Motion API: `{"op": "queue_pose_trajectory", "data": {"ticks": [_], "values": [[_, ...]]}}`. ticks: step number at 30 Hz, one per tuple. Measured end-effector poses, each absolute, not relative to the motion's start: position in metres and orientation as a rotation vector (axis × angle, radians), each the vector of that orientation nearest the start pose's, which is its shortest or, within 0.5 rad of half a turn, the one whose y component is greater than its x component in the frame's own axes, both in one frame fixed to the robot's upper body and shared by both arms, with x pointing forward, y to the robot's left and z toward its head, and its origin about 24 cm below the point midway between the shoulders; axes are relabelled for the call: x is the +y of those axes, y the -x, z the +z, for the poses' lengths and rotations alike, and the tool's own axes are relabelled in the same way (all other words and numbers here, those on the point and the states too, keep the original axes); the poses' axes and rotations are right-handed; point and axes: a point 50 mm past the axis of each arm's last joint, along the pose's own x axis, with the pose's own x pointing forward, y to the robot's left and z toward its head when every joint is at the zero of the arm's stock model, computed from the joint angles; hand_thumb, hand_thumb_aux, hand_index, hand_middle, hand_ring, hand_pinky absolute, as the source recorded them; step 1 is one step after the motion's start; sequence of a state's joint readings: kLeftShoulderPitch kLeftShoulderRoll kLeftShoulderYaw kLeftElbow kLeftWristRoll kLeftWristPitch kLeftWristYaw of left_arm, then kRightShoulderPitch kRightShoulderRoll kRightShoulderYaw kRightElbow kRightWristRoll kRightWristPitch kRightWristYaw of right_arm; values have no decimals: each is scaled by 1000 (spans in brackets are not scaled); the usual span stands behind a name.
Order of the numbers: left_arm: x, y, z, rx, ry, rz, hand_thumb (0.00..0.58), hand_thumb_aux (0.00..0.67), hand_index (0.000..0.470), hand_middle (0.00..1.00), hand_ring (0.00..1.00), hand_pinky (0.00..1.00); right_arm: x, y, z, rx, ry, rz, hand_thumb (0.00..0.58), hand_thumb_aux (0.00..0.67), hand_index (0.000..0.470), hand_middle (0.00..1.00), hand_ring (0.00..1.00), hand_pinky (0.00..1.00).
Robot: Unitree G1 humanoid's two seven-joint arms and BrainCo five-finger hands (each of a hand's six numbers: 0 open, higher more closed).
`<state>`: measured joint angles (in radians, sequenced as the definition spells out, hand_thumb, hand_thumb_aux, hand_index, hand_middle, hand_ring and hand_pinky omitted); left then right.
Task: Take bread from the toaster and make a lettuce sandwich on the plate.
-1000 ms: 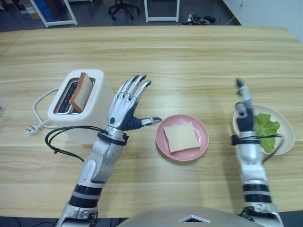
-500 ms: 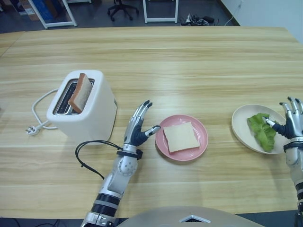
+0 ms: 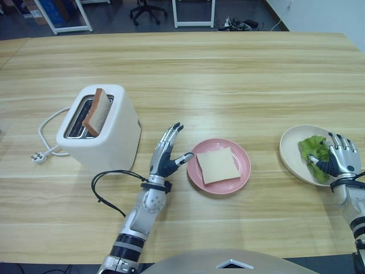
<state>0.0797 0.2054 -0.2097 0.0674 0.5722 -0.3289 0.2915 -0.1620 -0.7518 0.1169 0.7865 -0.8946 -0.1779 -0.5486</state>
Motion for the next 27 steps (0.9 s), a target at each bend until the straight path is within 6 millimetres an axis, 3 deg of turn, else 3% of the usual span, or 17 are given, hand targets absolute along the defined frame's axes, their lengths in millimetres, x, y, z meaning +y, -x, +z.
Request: {"op": "queue_pose_trajectory", "data": {"ticks": [11, 12, 13, 14, 22, 27], "values": [[132, -225, 33, -291, -684, -86, 0, 0, 0, 0, 0, 0, -343, -245, 17, 247, 1611, 3, 484, 397, 278, 0, 0, 0], [132, -225, 33, -291, -684, -86, 0, 0, 0, 0, 0, 0, -343, -245, 18, 254, 1603, 9, 506, 431, 302, 0, 0, 0], [132, -225, 33, -290, -684, -85, 0, 0, 0, 0, 0, 0, -344, -245, 18, 256, 1602, 18, 551, 520, 365, 0, 0, 0], [132, -225, 33, -288, -684, -84, 0, 0, 0, 0, 0, 0, -344, -245, 19, 256, 1599, 21, 580, 670, 470, 0, 0, 0], [132, -223, 31, -275, -682, -80, 0, 0, 0, 0, 0, 0, -343, -240, 26, 206, 1599, -3, 580, 670, 470, 0, 0, 0], [132, -223, 31, -276, -681, -77, 0, 0, 0, 0, 0, 0, -335, -243, 45, 64, 1592, -81, 580, 670, 470, 0, 0, 0]]}}
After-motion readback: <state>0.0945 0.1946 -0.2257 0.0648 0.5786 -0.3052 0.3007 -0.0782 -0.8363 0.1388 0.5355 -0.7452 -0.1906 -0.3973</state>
